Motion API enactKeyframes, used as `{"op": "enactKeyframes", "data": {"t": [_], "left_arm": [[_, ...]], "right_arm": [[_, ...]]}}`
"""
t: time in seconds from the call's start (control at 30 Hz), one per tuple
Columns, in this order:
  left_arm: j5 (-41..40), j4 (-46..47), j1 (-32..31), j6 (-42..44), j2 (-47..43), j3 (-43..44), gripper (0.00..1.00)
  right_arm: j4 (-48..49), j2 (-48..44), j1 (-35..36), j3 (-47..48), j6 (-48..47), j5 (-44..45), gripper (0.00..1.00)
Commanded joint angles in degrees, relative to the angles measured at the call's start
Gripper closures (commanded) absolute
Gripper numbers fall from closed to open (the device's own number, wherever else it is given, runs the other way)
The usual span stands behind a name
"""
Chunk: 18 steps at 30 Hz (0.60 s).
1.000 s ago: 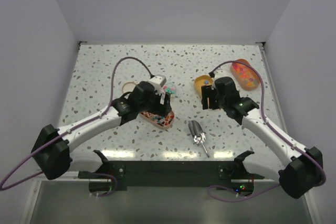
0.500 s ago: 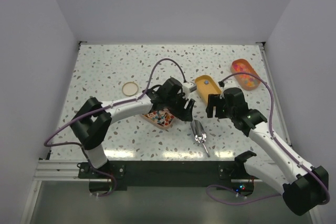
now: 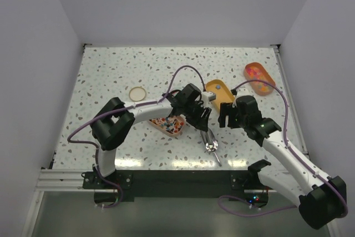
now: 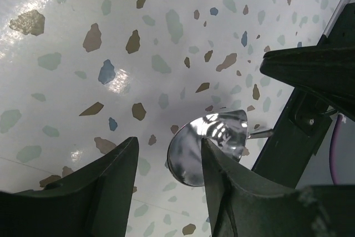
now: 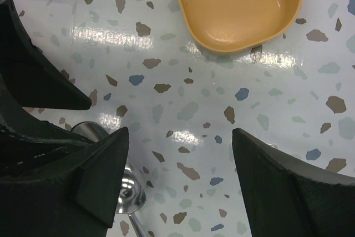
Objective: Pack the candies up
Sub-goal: Pick up the spatula from the center of the board.
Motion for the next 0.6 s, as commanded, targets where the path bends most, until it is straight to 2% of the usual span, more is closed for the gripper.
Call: {"op": "enactKeyframes", "data": {"t": [0.0, 0.13, 0.23, 0.4, 0.57], "left_arm": [[1.49, -0.11, -0.12, 0.83, 0.48, 2.43, 0.47], [2.62, -0.2, -0.21, 0.75, 0.83, 2.34, 0.55], [3.59, 0.76, -0.12, 0.13, 0.92, 1.55, 0.67], [4.65, 1.9, -0.12, -0.66, 1.18, 0.93, 0.76], [4.91, 2.7, 0.05, -1.62, -0.13, 0.41, 0.99]], "right_arm": [[2.17, -1.4, -0.19, -0.47, 0.94, -0.19, 0.22], [2.09, -1.67, -0.19, -0.65, 0.94, 0.15, 0.22], [2.35, -1.93, -0.27, -0.74, 0.85, 0.51, 0.22], [2.35, -2.11, -0.27, -1.0, 0.94, 0.33, 0.22], [2.87, -2.28, -0.19, -1.26, 0.51, -2.03, 0.23]]}}
